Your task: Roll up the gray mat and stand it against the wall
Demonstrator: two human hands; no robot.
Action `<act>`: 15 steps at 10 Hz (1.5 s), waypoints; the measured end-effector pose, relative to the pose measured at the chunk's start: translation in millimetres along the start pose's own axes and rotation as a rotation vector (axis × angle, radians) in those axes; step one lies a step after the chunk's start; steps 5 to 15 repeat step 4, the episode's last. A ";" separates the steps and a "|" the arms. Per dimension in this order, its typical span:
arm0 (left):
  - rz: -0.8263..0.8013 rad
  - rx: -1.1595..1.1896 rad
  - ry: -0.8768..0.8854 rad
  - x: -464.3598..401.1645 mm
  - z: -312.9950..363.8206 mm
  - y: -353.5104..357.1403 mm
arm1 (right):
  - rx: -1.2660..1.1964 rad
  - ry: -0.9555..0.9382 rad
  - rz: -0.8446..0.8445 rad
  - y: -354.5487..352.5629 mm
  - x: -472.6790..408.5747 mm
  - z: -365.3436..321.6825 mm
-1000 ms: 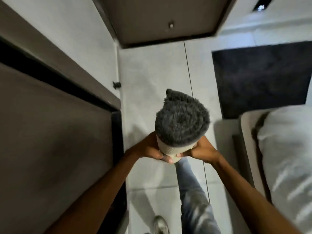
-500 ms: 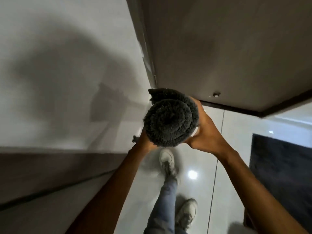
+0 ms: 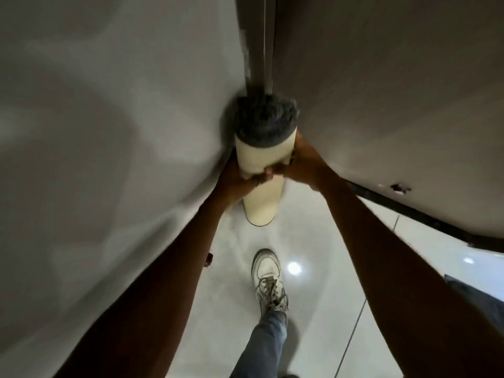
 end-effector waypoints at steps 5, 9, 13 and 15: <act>0.293 -0.008 -0.111 41.3 -12.4 14.3 | -0.085 -0.002 0.125 -0.3 22.0 -24.1; 0.293 -0.008 -0.111 41.3 -12.4 14.3 | -0.085 -0.002 0.125 -0.3 22.0 -24.1; 0.293 -0.008 -0.111 41.3 -12.4 14.3 | -0.085 -0.002 0.125 -0.3 22.0 -24.1; 0.293 -0.008 -0.111 41.3 -12.4 14.3 | -0.085 -0.002 0.125 -0.3 22.0 -24.1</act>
Point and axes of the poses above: each hand's wrist, its own x-axis away from the middle knuckle, its own y-axis out of the palm, z = x × y, the point moved 10 cm from there along -x, towards the middle knuckle, and after that the axes turned 15 degrees about -z, right-handed, at the moved point
